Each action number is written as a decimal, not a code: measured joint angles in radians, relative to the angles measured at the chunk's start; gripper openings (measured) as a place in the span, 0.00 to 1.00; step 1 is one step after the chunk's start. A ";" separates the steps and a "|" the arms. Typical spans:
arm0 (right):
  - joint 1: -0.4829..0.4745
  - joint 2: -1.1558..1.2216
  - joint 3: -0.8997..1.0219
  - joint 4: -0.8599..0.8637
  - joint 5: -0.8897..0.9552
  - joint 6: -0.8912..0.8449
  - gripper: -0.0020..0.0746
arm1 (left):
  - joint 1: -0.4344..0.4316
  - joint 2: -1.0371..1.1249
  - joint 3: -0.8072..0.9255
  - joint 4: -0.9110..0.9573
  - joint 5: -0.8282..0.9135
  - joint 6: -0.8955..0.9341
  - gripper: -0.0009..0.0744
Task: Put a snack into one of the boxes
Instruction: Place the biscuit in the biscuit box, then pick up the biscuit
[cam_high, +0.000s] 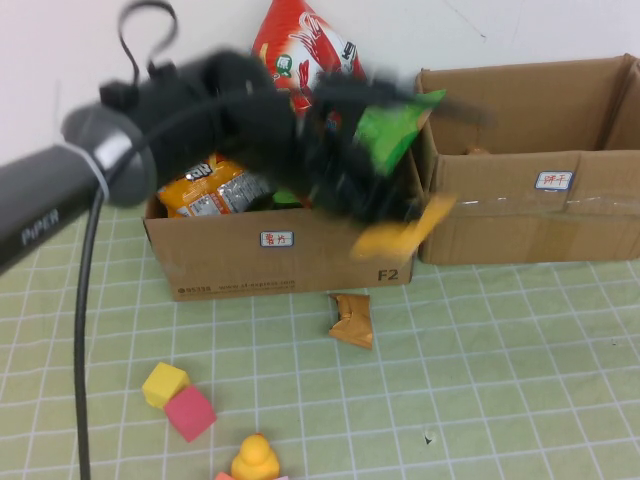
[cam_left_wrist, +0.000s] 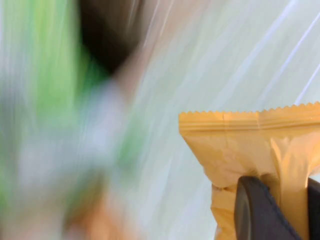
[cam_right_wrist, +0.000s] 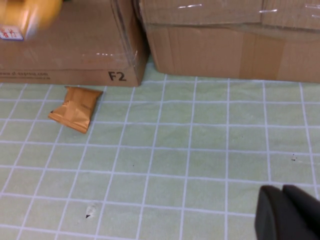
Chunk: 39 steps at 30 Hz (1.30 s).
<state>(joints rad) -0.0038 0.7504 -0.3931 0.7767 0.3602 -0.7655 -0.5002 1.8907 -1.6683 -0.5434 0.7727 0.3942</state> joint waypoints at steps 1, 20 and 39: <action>0.000 0.000 0.000 0.002 0.000 0.000 0.02 | -0.001 0.000 -0.031 -0.072 -0.041 0.065 0.17; 0.000 0.000 0.022 0.044 -0.015 -0.043 0.02 | -0.123 0.419 -0.515 -0.763 -0.731 0.813 0.24; 0.000 0.000 0.022 0.052 -0.010 -0.045 0.02 | -0.087 0.306 -0.597 -0.411 -0.403 0.679 0.10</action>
<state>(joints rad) -0.0038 0.7504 -0.3708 0.8288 0.3502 -0.8100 -0.5869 2.1969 -2.2652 -0.9545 0.3692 1.0729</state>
